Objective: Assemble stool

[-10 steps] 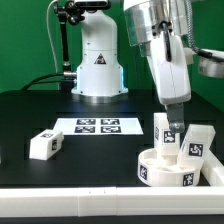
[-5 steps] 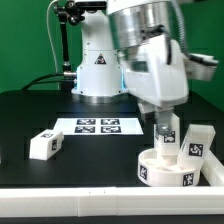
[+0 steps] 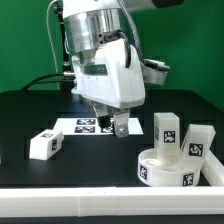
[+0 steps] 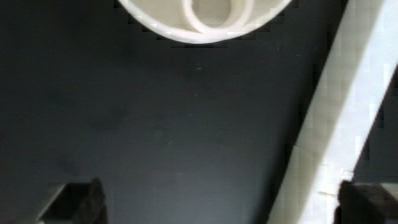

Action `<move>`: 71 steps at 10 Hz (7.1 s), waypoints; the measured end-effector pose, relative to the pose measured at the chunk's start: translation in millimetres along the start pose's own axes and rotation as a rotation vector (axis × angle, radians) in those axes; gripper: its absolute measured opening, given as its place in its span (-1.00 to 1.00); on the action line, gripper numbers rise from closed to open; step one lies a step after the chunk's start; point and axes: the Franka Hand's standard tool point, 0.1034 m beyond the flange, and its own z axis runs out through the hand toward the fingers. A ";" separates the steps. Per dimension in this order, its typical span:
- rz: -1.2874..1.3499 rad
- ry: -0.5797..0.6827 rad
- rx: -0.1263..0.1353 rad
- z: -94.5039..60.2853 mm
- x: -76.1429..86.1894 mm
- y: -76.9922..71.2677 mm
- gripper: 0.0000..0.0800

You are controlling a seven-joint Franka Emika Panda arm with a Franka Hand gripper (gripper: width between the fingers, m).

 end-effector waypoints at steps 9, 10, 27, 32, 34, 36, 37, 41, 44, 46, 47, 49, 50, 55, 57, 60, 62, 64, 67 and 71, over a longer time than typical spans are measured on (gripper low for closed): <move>-0.764 0.046 -0.101 12.5 5.5 13.3 0.62; -0.760 0.045 -0.099 11.9 7.8 14.4 0.62; -0.832 -0.039 -0.138 11.6 111.8 126.1 0.62; -0.849 -0.358 -0.220 24.8 95.2 124.8 0.62; -0.839 -0.490 -0.263 25.3 91.3 129.7 0.62; -0.828 -0.609 -0.317 26.0 93.4 135.3 0.62; -0.810 -0.711 -0.353 23.6 94.4 141.4 0.62; -0.772 -0.876 -0.432 32.4 96.9 148.6 0.62; -0.751 -0.883 -0.449 39.2 92.3 152.0 0.62; -0.744 -0.883 -0.452 44.3 90.7 158.7 0.62; -0.741 -0.877 -0.452 46.8 90.2 162.7 0.62; -0.740 -0.876 -0.453 48.1 89.8 164.3 0.38; -0.742 -0.871 -0.452 48.9 90.0 163.3 0.04; -0.788 -0.843 -0.429 26.6 83.3 135.2 -0.16; -0.767 -0.841 -0.437 -5.8 59.7 102.4 -0.16; -0.700 -0.793 -0.455 -25.2 31.9 65.8 -0.16; -0.718 -0.768 -0.435 -20.9 38.4 65.9 -0.16; -0.743 -0.656 -0.382 -15.2 45.0 51.4 -0.16; -0.772 -0.454 -0.283 -13.6 43.8 40.4 -0.16; -0.818 -0.105 -0.111 -28.6 10.2 5.0 -0.16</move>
Offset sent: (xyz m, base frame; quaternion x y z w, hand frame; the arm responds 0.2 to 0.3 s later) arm -0.0027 -0.0195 -0.0114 -0.1177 0.0720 -0.4493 0.8827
